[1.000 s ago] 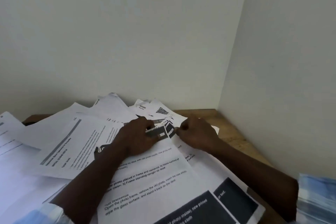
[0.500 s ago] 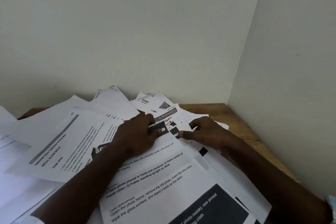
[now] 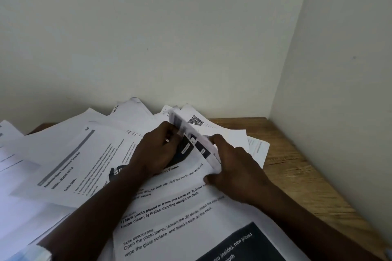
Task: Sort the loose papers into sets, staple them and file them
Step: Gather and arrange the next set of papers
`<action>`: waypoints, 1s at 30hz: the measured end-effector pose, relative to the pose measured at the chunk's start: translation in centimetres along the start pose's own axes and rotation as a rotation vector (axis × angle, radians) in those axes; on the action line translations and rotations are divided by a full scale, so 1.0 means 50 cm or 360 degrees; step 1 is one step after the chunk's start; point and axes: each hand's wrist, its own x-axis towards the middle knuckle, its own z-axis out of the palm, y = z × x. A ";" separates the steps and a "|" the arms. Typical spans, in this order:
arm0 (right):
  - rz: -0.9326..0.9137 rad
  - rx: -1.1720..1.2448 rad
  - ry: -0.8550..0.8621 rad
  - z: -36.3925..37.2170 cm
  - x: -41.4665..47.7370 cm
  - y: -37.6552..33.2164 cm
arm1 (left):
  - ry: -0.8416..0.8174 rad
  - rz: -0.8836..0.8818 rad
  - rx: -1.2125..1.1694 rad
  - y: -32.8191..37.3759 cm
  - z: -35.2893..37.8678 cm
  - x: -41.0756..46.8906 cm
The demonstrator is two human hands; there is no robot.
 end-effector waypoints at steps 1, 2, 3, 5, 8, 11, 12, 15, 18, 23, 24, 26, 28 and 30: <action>0.0028 0.0036 0.0010 -0.001 0.005 0.002 | 0.0087 0.0018 -0.0016 0.001 -0.002 0.001; 0.0064 0.0128 0.0016 -0.007 0.014 0.009 | 0.0208 0.0057 -0.0004 0.003 -0.004 0.003; 0.0098 0.0246 0.0037 -0.017 0.022 0.018 | 0.0361 0.0102 0.0013 0.004 -0.008 0.006; 0.0133 0.0476 0.0182 -0.040 0.042 0.046 | 0.0663 0.0152 -0.0026 0.012 -0.022 0.008; 0.0064 0.0959 0.0476 -0.083 0.063 0.083 | 0.0801 0.0109 -0.0329 0.032 -0.045 0.009; -0.0072 0.1289 0.0674 -0.137 0.069 0.084 | 0.0600 0.0068 -0.0851 0.060 -0.062 0.007; -0.0132 0.1324 0.0732 -0.154 0.069 0.078 | 0.0488 0.0065 -0.1018 0.071 -0.070 0.007; -0.0320 0.1333 0.0946 -0.206 0.064 0.046 | 0.0289 0.0236 -0.1203 0.104 -0.091 0.006; -0.0450 0.1315 0.1182 -0.244 0.059 0.012 | 0.0426 0.0464 -0.1276 0.149 -0.110 -0.001; -0.0562 0.1356 0.1362 -0.234 0.028 -0.021 | 0.0748 0.0637 -0.1256 0.191 -0.124 -0.010; -0.0520 0.1358 0.1348 -0.218 0.021 -0.018 | 0.0732 0.0615 -0.1195 0.189 -0.120 -0.015; -0.0437 0.1335 0.1282 -0.177 0.011 -0.004 | 0.0640 0.0530 -0.1037 0.181 -0.108 -0.026; -0.0390 0.1331 0.1213 -0.143 0.005 0.014 | 0.0577 0.0461 -0.0945 0.173 -0.101 -0.032; -0.0365 0.1315 0.1204 -0.126 0.005 0.023 | 0.0557 0.0419 -0.0944 0.174 -0.101 -0.032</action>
